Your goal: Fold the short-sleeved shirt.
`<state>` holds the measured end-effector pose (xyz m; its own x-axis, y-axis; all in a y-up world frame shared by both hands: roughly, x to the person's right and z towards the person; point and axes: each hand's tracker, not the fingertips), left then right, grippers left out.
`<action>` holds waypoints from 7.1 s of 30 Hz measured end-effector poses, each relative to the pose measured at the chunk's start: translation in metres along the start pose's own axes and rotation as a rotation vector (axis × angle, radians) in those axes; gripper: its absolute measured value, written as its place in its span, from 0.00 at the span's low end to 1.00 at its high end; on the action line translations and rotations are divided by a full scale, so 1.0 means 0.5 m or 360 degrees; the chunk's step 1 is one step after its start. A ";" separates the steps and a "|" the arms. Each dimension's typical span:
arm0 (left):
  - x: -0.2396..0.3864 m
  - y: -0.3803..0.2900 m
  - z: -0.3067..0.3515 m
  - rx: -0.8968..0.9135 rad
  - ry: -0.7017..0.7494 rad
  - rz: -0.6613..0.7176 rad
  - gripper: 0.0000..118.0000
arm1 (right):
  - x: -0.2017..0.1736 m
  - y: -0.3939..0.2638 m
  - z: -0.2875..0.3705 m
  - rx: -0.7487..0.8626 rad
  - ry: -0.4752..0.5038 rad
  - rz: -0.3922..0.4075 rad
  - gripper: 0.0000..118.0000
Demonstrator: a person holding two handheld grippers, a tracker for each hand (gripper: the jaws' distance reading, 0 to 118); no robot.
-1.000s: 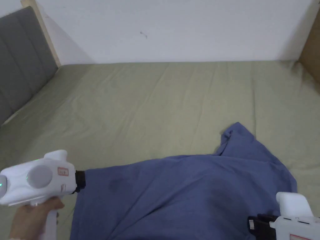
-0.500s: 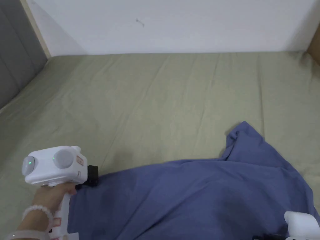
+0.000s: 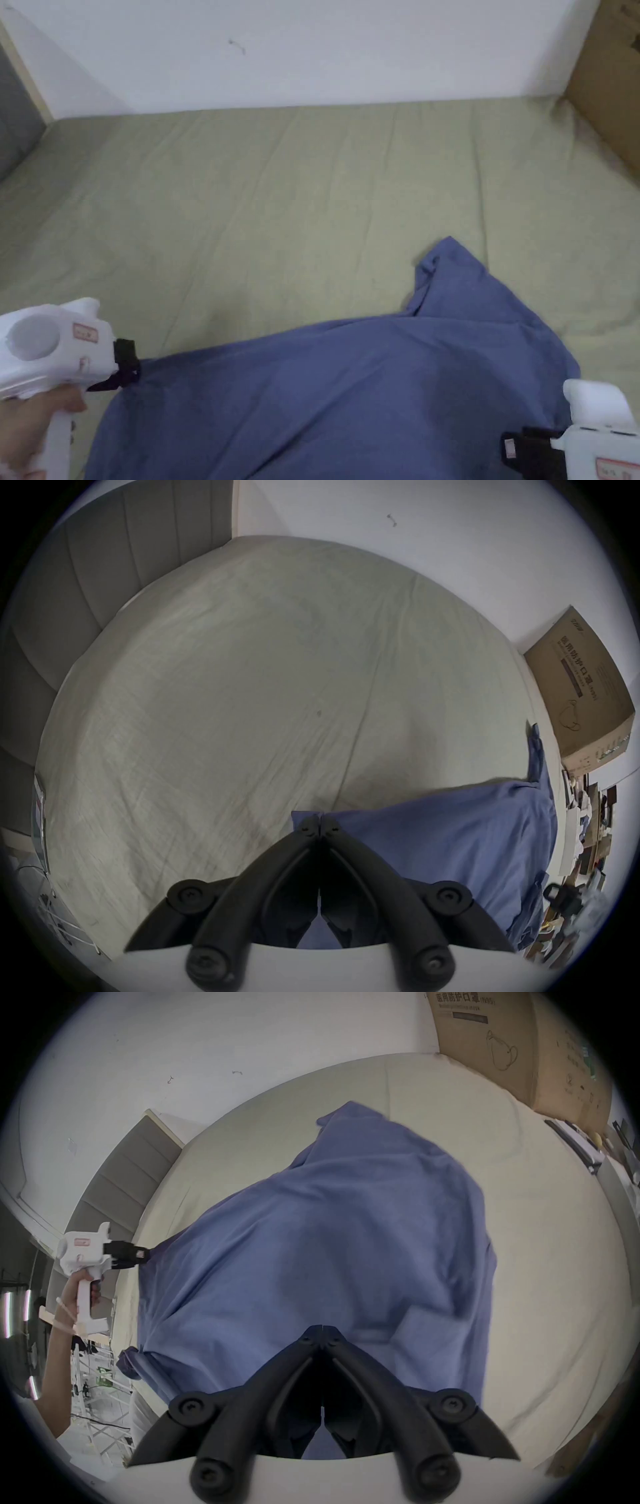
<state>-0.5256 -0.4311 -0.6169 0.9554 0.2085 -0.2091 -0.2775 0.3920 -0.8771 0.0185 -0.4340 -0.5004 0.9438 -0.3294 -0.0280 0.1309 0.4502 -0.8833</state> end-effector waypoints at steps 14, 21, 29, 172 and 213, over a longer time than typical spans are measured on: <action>0.063 -0.006 0.170 0.0311 -0.0098 -0.0149 0.00 | 0.149 0.330 -0.191 -0.0132 -0.0531 0.0169 0.88; 0.065 -0.011 0.178 0.0324 -0.0051 -0.0197 0.00 | 0.115 0.323 -0.230 -0.0263 -0.0529 0.0229 0.58; 0.077 -0.017 0.184 0.0325 -0.0033 -0.0202 0.00 | 0.073 0.320 -0.217 -0.0292 -0.0442 0.0235 0.04; -0.037 -0.539 0.176 0.0374 0.0124 -0.0125 0.57 | 0.070 -0.424 0.234 0.0157 -0.0004 -0.0251 0.00; 0.063 -0.288 0.163 0.0388 0.0104 -0.0164 0.00 | 0.218 -0.078 0.161 0.0290 -0.0268 -0.0295 0.04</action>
<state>-0.4639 -0.4079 -0.4620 0.9822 0.1010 -0.1584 -0.1868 0.6142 -0.7667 0.1405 -0.4209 -0.4312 0.9337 -0.2845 0.2175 0.3437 0.5416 -0.7671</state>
